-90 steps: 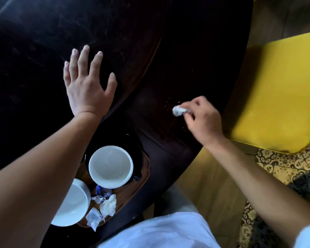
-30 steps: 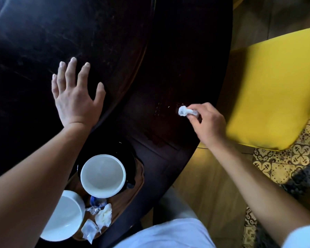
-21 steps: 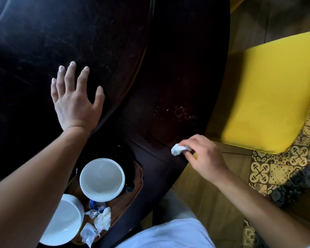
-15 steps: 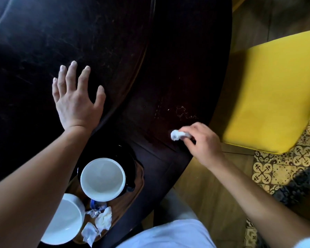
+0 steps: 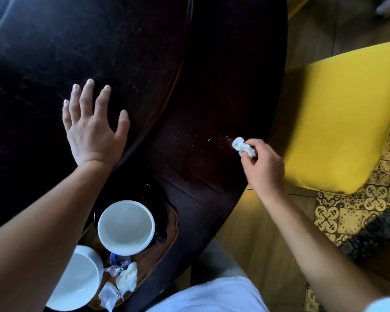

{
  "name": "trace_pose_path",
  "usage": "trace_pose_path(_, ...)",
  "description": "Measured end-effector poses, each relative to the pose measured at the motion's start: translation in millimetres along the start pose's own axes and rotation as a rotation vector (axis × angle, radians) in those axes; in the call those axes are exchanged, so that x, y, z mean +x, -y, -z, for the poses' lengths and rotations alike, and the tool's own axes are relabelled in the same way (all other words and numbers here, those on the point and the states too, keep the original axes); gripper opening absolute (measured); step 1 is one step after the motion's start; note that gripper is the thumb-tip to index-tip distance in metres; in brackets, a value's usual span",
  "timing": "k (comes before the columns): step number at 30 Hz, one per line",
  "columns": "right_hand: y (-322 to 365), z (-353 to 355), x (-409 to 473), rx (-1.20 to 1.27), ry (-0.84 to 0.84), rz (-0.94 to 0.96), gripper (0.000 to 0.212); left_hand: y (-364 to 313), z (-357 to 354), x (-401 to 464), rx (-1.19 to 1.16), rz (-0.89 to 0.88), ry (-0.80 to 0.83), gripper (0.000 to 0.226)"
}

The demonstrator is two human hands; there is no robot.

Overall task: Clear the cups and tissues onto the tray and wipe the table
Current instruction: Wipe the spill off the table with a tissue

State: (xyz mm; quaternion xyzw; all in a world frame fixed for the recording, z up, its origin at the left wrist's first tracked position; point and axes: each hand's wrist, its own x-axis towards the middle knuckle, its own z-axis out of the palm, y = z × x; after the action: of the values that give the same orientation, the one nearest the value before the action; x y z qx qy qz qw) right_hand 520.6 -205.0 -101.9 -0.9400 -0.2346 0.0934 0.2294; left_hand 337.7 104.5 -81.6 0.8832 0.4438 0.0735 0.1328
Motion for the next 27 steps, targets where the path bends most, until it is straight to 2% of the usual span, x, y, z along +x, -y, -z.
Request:
trace_pose_path(3,30,-18,-7,0.029,0.0,-0.014,0.02,0,0,0,0.004,-0.002,-0.005,0.06)
trace_pose_path(7,63,-30,0,0.088,0.055,0.077,0.016,1,-1,0,0.005,-0.002,-0.004,0.06)
trace_pose_path(12,49,-8,41,0.068,-0.057,0.033,0.031,1,0,0,-0.002,-0.005,-0.001,0.06)
trace_pose_path(17,38,-10,25,0.013,0.066,0.135,0.02,1,0,0,-0.007,-0.004,0.003,0.06)
trace_pose_path(21,34,-11,2,0.064,0.186,0.213,0.015,1,-1,0,-0.001,-0.006,0.003,0.06)
trace_pose_path(27,1,8,36,0.106,-0.068,-0.02,0.015,2,-2,0,0.002,-0.011,0.004,0.061)
